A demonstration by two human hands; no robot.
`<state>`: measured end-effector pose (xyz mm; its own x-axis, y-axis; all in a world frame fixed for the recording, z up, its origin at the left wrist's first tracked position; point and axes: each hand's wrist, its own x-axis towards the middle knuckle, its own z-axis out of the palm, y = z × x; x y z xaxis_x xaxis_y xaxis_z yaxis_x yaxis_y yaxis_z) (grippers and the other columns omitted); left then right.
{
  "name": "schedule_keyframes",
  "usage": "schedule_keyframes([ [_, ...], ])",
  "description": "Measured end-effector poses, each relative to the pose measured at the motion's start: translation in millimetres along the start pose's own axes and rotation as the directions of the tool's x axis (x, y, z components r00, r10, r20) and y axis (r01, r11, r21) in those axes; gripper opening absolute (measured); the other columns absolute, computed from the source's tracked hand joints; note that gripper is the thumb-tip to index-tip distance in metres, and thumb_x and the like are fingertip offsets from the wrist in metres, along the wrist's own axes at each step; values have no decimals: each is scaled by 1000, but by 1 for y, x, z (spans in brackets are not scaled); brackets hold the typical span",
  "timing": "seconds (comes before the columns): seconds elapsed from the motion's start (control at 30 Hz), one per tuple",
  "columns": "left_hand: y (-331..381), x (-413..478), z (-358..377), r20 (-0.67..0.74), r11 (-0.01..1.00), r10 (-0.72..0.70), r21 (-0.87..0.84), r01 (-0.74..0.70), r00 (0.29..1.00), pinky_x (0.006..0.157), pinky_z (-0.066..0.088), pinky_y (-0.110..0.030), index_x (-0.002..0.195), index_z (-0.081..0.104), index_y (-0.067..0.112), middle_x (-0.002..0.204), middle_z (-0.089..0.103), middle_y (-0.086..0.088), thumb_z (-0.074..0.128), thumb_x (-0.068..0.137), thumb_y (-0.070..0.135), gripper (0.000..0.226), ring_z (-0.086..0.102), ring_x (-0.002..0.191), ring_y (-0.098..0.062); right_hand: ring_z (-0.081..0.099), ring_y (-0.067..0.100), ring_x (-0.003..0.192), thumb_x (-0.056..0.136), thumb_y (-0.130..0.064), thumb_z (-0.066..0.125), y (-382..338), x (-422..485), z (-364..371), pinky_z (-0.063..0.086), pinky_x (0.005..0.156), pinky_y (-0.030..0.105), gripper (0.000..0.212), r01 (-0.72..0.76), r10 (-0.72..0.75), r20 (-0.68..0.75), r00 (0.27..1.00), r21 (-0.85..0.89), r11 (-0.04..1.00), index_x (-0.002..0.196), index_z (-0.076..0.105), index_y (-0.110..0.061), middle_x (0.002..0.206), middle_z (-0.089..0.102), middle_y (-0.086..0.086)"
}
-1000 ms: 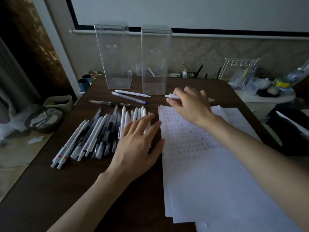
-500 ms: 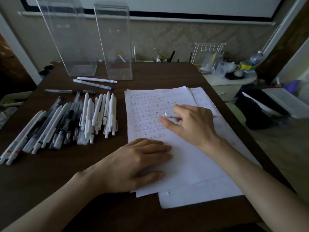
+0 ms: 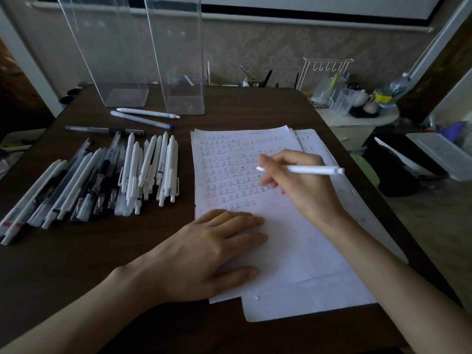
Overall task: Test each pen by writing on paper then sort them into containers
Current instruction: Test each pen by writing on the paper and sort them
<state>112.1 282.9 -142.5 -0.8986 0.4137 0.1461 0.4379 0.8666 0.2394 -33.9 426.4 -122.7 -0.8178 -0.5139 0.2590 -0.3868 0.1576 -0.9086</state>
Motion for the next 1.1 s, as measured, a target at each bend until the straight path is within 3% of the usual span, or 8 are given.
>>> schedule_keyframes([
  [0.07,1,0,1,12,1000,-17,22,16,1000,113,18,-30,142,37,27,152,27,1,34,95,55,54,23,140,-12,51,9,42,83,-27,70,4,0,3,40,48,18,30,-16,16,-3,1000,15,1000,69,55,-4,47,58,3],
  [0.17,0,0,2,46,999,-48,7,48,998,114,4,-33,146,25,33,157,14,0,29,95,59,58,10,143,-13,50,11,40,84,-9,64,10,1,6,39,44,21,27,-71,71,21,997,-2,998,66,44,-8,43,56,5],
  [0.3,0,0,3,47,998,-60,19,60,997,114,12,-35,145,28,32,155,20,-2,29,94,61,59,17,142,-14,42,4,31,76,6,56,13,0,7,33,46,28,34,-124,123,-29,992,-19,992,57,32,-10,37,33,3],
  [0.43,-1,1,4,33,998,-61,15,60,998,113,19,-35,144,32,31,154,24,-3,32,93,60,58,20,141,-15,42,4,31,77,6,55,13,-1,6,39,48,35,34,-112,112,1,994,-40,993,58,31,-9,41,32,6],
  [0.63,-3,0,6,21,998,-59,4,59,998,112,26,-40,143,34,31,153,26,-3,34,93,59,58,23,141,-16,44,0,36,79,5,57,15,-1,7,31,43,15,36,-43,46,27,999,-105,994,58,31,-10,45,29,-4],
  [0.8,-3,0,6,28,998,-59,1,59,998,112,25,-39,144,33,31,154,25,-2,33,93,60,58,22,141,-16,47,1,34,78,7,55,14,-1,6,32,47,27,35,-69,71,28,997,-53,996,58,32,-8,42,29,0],
  [0.87,-3,0,6,31,998,-61,-6,61,998,113,23,-39,144,31,33,154,23,-2,33,93,61,58,20,141,-15,47,1,33,78,7,55,13,-2,7,32,49,30,38,-74,77,43,996,-68,995,56,30,-10,38,28,-8],
  [1.1,-4,0,6,29,998,-59,-3,60,998,113,21,-39,144,32,32,154,24,-2,32,93,61,59,21,141,-15,46,2,32,77,9,54,14,-1,7,26,44,24,38,-79,80,29,996,-46,996,57,29,-11,41,24,-3],
])
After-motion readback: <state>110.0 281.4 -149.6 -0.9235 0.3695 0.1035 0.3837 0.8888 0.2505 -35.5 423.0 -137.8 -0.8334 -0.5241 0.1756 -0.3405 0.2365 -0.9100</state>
